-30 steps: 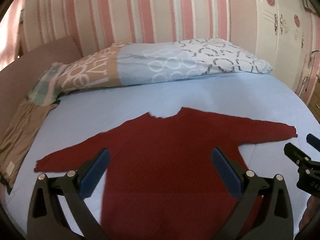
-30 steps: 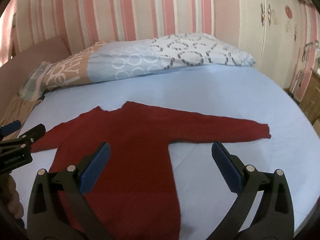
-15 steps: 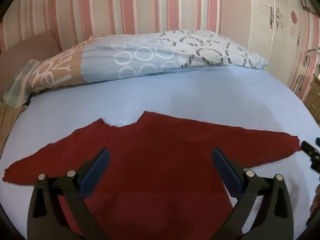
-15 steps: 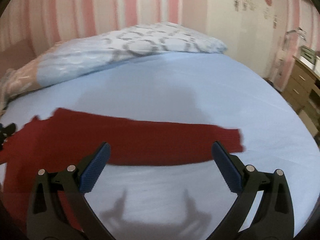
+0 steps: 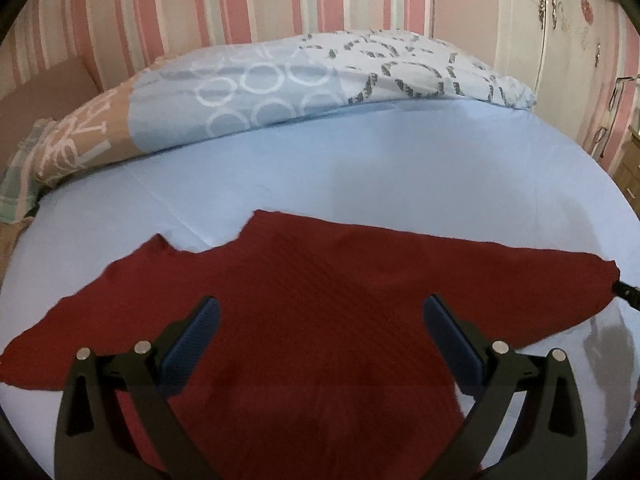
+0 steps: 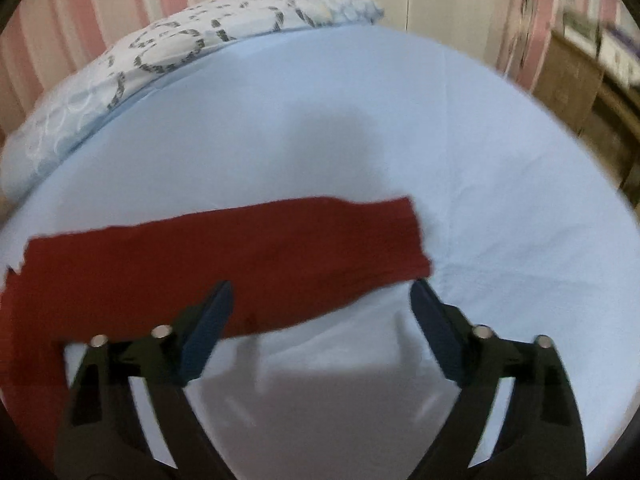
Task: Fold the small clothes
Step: 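Reach the right tool to a sweater sleeve cuff and grasp it, then fold the held sleeve across the sweater body with the right tool, release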
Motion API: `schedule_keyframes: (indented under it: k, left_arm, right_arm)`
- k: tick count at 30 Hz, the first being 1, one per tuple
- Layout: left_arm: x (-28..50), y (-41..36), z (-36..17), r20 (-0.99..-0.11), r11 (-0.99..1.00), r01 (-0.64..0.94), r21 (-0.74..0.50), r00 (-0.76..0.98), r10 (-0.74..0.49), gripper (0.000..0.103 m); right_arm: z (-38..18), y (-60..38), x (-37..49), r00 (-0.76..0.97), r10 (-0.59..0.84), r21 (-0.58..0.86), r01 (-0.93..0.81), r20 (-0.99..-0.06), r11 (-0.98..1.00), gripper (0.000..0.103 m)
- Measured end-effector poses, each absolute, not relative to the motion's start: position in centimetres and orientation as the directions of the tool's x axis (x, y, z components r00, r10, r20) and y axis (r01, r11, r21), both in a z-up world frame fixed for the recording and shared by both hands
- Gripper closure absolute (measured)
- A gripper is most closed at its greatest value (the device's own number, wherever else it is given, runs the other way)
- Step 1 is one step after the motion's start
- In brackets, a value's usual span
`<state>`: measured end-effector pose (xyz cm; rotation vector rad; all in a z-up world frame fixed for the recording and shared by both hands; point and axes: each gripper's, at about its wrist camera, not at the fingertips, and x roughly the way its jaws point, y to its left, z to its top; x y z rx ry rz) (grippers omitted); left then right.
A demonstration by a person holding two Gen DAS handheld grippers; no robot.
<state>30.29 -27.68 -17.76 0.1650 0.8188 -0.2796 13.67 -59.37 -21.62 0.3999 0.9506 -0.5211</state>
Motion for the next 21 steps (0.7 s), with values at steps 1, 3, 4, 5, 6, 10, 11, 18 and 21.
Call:
schedule_keyframes:
  k: [1,3,4,5,6,10,11,18,21]
  left_arm:
    - [30.5,-27.9,-17.9,-0.743,0.951,0.309,0.032,0.643,-0.184,0.002]
    - [30.8,-28.6,-18.0,-0.747,0.949,0.315,0.029,0.637,-0.188,0.002]
    - [30.8,-28.9,-18.0,-0.745,0.947,0.318,0.036,0.64,-0.187,0.002]
    - [30.7,-29.2,-18.0,-0.742,0.945,0.324,0.045,0.644,-0.186,0.002]
    - [30.6,-29.6,-18.0,-0.739,0.942,0.331,0.06,0.649,-0.181,0.002]
    - [30.3,-30.2,-17.9,-0.735,0.931,0.351,0.102,0.657,-0.167,0.002]
    - [30.2,-30.2,-17.8,-0.733,0.929,0.353,0.108,0.66,-0.165,0.002]
    - [29.5,-28.5,-17.2,-0.732,0.929,0.348,0.127,0.664,-0.149,0.002]
    - [29.1,-27.8,-16.9,-0.722,0.93,0.341,0.134,0.676,-0.144,0.002]
  right_arm:
    - [-22.0,-59.7,14.0,0.456,-0.231,0.1,0.592,-0.86,0.799,0.038]
    - [-22.5,-60.3,14.3,0.443,-0.225,0.112,0.615,-0.868,0.78,0.038]
    - [-22.7,-60.6,14.4,0.441,-0.221,0.121,0.625,-0.87,0.771,0.037]
    - [-23.0,-61.0,14.5,0.435,-0.213,0.131,0.636,-0.875,0.761,0.036]
    - [-23.3,-61.5,14.6,0.427,-0.202,0.143,0.649,-0.881,0.747,0.035]
    - [-24.0,-62.4,15.1,0.436,-0.19,0.17,0.663,-0.88,0.729,0.031]
    - [-24.0,-62.5,15.3,0.434,-0.191,0.169,0.662,-0.88,0.73,0.031]
    - [-24.0,-66.0,14.0,0.553,-0.06,0.432,0.709,-0.831,0.558,0.028]
    - [-24.1,-67.8,12.3,0.571,-0.046,0.479,0.728,-0.82,0.491,0.027]
